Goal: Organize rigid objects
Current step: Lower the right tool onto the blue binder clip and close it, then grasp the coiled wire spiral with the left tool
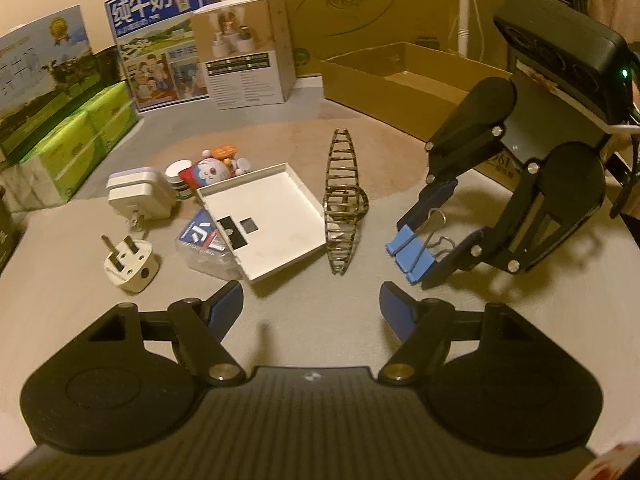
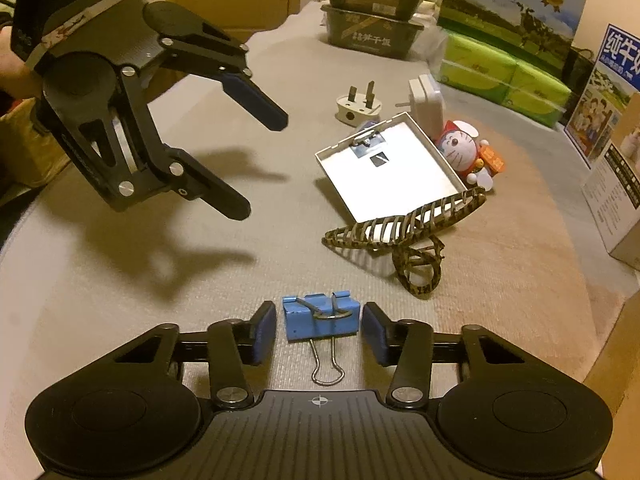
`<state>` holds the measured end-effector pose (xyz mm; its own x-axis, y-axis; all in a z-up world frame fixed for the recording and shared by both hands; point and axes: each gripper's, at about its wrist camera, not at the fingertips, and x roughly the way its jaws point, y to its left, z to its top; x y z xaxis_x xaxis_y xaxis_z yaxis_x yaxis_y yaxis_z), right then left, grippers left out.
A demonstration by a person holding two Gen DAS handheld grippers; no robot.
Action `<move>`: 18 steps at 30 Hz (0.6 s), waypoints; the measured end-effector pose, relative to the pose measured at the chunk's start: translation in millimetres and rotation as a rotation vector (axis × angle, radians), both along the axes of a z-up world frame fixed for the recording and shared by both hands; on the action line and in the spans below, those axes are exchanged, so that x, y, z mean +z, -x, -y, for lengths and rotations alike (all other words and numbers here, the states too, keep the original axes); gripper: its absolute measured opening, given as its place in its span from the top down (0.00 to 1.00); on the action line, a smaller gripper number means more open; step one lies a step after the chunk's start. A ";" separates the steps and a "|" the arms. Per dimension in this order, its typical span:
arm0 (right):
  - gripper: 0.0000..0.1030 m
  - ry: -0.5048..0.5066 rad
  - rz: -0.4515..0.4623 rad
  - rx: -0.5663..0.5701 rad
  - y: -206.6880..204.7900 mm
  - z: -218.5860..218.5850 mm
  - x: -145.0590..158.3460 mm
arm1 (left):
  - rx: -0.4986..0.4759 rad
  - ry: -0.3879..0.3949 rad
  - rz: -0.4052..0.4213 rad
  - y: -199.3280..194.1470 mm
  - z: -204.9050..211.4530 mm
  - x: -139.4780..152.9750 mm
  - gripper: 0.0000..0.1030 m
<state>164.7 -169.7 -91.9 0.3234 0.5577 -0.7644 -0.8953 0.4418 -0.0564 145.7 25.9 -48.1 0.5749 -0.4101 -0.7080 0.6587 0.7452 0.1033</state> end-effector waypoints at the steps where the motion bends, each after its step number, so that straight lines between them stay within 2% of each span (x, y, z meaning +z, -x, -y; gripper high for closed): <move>1: 0.60 -0.001 -0.002 0.004 -0.7 -0.2 0.1 | -0.007 0.000 0.000 -1.5 0.8 -0.1 0.29; 7: 0.61 -0.005 -0.002 -0.007 1.9 2.3 5.2 | -0.053 -0.003 -0.002 -9.2 9.0 -0.6 0.31; 18: 0.61 -0.031 0.028 -0.124 -6.7 36.1 31.3 | -0.099 0.024 -0.005 -36.1 40.7 -4.9 0.37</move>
<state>171.4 -205.8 -60.5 0.4125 0.5354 -0.7370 -0.8320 0.5510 -0.0653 181.8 -14.8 -53.0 0.5268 -0.4819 -0.7002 0.7300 0.6785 0.0822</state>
